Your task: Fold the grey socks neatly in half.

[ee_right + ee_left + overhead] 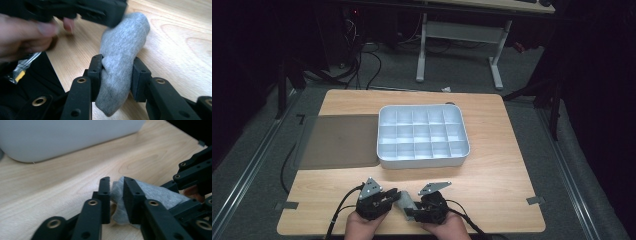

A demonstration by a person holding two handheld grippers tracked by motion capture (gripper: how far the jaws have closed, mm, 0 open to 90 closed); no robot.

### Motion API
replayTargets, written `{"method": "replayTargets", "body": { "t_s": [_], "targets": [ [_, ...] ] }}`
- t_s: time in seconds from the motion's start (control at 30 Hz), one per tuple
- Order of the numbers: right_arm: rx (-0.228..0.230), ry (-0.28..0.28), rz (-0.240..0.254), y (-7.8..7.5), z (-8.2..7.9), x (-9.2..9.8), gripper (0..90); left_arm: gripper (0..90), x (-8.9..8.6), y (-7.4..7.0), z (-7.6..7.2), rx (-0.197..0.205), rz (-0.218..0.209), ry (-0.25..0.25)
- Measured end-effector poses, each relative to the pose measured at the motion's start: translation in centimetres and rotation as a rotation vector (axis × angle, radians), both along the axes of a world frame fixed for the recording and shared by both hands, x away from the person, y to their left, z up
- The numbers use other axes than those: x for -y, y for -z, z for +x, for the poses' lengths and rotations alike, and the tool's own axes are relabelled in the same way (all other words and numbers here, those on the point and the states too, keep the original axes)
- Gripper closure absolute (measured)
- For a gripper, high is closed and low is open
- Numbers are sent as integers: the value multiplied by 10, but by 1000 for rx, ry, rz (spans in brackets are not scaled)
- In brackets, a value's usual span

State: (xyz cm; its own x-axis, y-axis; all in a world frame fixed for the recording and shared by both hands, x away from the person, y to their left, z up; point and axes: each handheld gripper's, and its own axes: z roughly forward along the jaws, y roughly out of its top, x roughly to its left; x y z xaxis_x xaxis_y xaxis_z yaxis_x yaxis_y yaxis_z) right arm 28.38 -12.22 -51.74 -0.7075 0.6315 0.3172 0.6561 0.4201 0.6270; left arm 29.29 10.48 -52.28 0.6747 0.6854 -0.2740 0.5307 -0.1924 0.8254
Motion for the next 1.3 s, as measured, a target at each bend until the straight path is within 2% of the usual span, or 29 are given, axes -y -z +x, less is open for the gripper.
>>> {"method": "replayTargets", "body": {
  "t_s": [0.07, 0.13, 0.33, 0.4, 0.6, 0.67, 0.77, 0.83, 0.97, 1.13, 1.2, 1.23, 1.3],
  "targets": [
    [28, 3, -23, -3, 0, 5, 685, 685, -4, 0, 1, 6, 2, -27],
    [38, 11, -31, -5, 1, 10, 685, 661, -6, 0, 2, 4, 5, -31],
    [77, 32, -73, -8, 3, 24, 684, 608, -11, 0, 4, 38, 50, -62],
    [86, 55, -89, -10, 6, 35, 685, 591, -14, -1, 4, 62, 88, -75],
    [107, 92, -135, -14, 9, 53, 685, 558, -19, -1, 4, 91, 140, -97],
    [118, 109, -159, -17, 10, 64, 684, 544, -26, 1, 4, 110, 178, -109],
    [121, 117, -175, -20, 10, 71, 683, 551, -32, 3, 3, 109, 194, -108],
    [123, 128, -209, -24, 11, 81, 682, 548, -38, 5, 2, 108, 218, -112],
    [127, 135, -266, -31, 11, 93, 682, 524, -41, 5, 1, 117, 215, -117],
    [110, 152, -300, -34, 13, 105, 681, 510, -42, 7, 1, 115, 224, -119],
    [97, 165, -323, -34, 14, 113, 681, 492, -43, 6, 0, 121, 209, -115],
    [89, 173, -328, -34, 15, 115, 681, 489, -44, 4, -1, 129, 192, -110],
    [80, 185, -333, -35, 15, 118, 682, 483, -45, 4, -1, 130, 185, -111]
  ]
}}
